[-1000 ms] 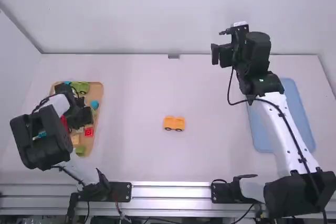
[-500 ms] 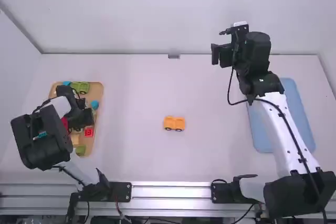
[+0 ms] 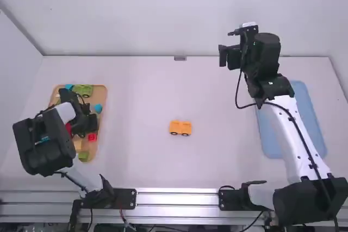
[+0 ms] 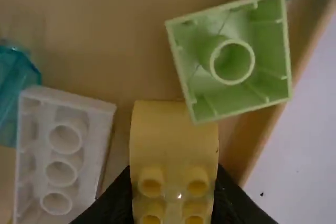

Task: Assemble lego blocks to make yellow taxi

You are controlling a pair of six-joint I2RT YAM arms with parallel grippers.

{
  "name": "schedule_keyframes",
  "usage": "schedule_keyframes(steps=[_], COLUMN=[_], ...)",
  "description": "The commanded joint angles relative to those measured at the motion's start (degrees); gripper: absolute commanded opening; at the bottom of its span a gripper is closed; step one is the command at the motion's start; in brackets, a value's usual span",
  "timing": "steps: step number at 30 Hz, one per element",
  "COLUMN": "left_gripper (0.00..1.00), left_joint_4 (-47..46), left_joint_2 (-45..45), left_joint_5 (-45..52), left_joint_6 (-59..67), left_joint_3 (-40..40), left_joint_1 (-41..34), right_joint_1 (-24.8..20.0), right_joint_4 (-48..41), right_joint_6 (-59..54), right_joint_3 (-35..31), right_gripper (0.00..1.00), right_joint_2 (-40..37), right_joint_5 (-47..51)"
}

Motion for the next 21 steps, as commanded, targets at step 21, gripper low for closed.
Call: schedule_keyframes(steps=[21], left_gripper=[0.02], left_joint_4=[-11.67], left_joint_2=[-9.20], left_joint_5=[-7.08], left_joint_6=[-32.09], left_joint_3=[12.90], left_joint_1=[-25.42], right_joint_1=[0.07], right_joint_4=[-0.02], right_joint_6=[1.07], right_joint_3=[2.23], right_gripper=[0.98], right_joint_2=[0.39], right_joint_5=[0.11])
